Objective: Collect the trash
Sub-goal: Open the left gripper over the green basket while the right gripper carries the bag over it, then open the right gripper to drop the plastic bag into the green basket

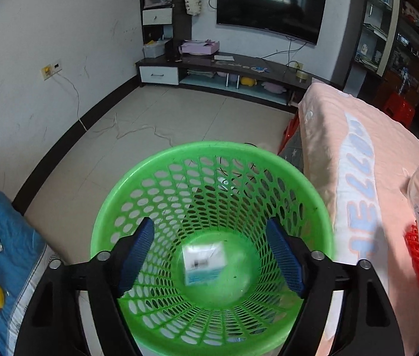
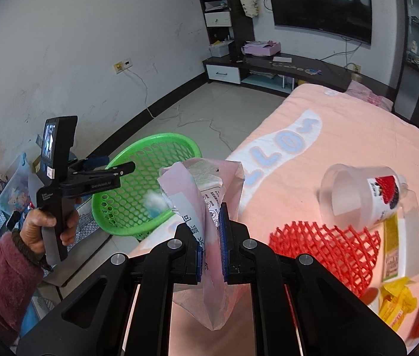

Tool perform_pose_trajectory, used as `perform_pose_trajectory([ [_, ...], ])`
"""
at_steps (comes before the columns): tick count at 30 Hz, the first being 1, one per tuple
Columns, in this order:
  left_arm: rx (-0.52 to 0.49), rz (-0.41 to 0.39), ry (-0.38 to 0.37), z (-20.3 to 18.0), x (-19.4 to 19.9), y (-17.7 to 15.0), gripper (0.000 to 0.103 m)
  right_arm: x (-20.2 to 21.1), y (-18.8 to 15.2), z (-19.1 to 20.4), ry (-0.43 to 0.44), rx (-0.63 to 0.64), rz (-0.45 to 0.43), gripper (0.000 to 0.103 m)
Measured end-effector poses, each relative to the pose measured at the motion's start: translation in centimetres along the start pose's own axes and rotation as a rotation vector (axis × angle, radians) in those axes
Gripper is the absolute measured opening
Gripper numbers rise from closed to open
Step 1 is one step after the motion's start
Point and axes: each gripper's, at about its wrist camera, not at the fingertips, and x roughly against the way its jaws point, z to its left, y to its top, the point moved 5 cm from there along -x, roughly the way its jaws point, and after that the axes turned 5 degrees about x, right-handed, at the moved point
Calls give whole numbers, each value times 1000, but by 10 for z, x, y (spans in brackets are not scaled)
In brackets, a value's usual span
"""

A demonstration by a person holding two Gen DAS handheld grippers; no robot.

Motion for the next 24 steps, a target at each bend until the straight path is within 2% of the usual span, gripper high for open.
perform_pose_trajectory([
  [8,53,-30,8,19,20,-17,80,-23,17,19,23,19,4,10],
  [24,100,-67,29,41,70,-62,82,-109,64,87,116,27,28,13],
])
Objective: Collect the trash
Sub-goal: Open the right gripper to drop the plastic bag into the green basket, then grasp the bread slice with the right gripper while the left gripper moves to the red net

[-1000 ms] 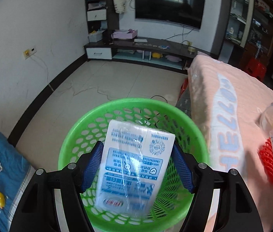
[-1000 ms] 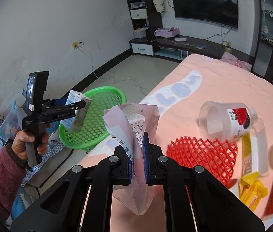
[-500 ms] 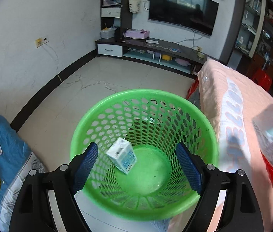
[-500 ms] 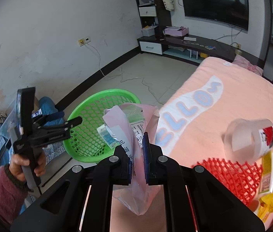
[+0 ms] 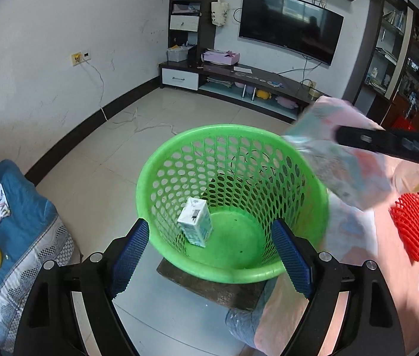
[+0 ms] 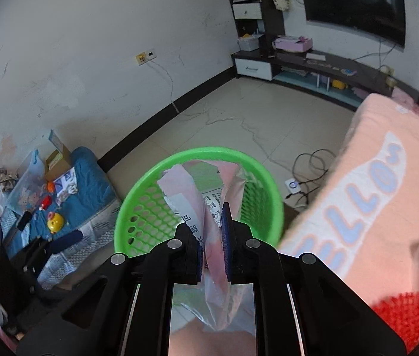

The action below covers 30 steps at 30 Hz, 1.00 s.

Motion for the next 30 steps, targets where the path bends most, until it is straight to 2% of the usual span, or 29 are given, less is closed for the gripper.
perform_pose_trajectory([
  [5,-17,-8,2,-4,8,-6,82,-24,10,9,43,-21,20,15],
  [7,-20,-6,0,-5,9,-8,82,-26,11,11,65,-35,23,33],
  [10,-23,-6,-5,-5,10,-9,82,-19,16,12,63,-19,-6,49],
  [19,-33,-9,-32,-18,15,-9,82,18,7,0,43,6,-40,52],
  [24,-56,-29,-74,-41,25,-10,85,53,-19,-20,-25,-3,-47,58],
  [30,-108,-48,-133,-81,38,-16,86,99,-61,-60,-98,-85,-49,61],
])
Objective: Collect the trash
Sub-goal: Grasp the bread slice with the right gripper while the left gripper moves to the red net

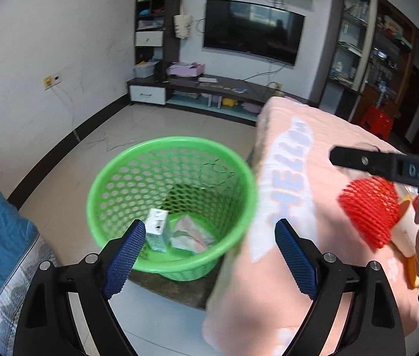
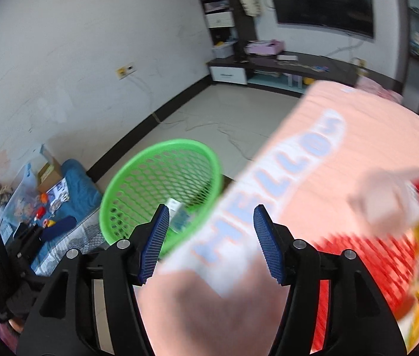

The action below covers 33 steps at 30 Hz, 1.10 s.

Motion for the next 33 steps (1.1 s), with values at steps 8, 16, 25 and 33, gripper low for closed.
perform_pose_trajectory([
  [8,-53,5,-76,-52,4,-5,86,58,-46,-56,-122,-24,-10,64],
  [16,-72,34,-120,-92,-1,-9,87,90,-89,-108,-225,28,50,69],
  [25,-122,57,-152,-128,-3,-15,87,119,-152,-134,-235,-15,88,76],
  [33,-146,79,-165,-149,-11,-20,87,131,-194,-136,-180,-105,88,89],
])
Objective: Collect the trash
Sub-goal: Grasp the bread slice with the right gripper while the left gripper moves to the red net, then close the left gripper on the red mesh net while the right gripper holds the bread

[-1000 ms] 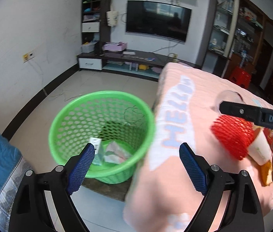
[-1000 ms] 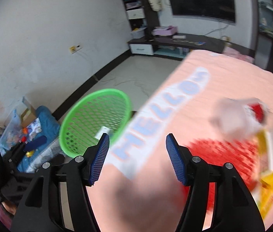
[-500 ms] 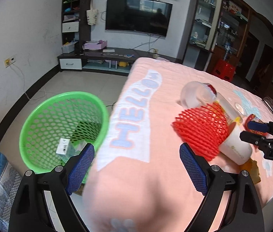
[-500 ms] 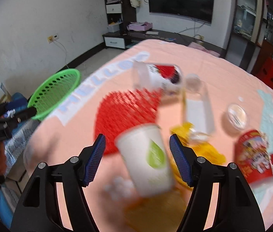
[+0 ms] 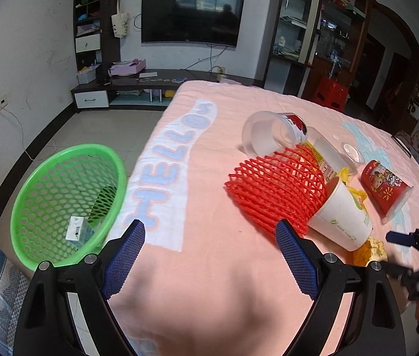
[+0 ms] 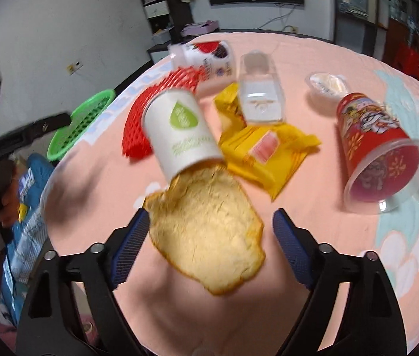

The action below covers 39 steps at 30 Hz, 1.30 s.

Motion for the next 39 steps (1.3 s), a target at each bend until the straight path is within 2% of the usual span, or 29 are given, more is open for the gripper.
perform_pose_trajectory([
  [3,-2,10,-11,-7,-3,-1,87,-5,-2,4,-7,23,-2,93],
  [6,-18,11,-14,-12,-3,-2,87,-13,-3,6,27,39,17,97],
  [11,-18,25,-15,-12,-6,-2,87,-25,-3,14,41,127,47,98],
  [15,3,45,-33,-12,-12,-1,87,-31,-3,16,12,179,50,98],
  [19,5,69,-42,-17,-20,0,87,-39,-5,16,-32,204,60,88],
  [23,-1,89,-67,-27,-26,0,87,-36,-5,16,-33,219,46,82],
  [28,-64,102,-108,-51,-29,-4,87,-27,-8,11,-7,194,33,73],
  [36,22,177,-108,-53,-58,7,86,-19,-15,6,17,193,34,73],
  [39,30,197,-72,-53,-74,10,86,-20,-14,4,30,180,30,75],
])
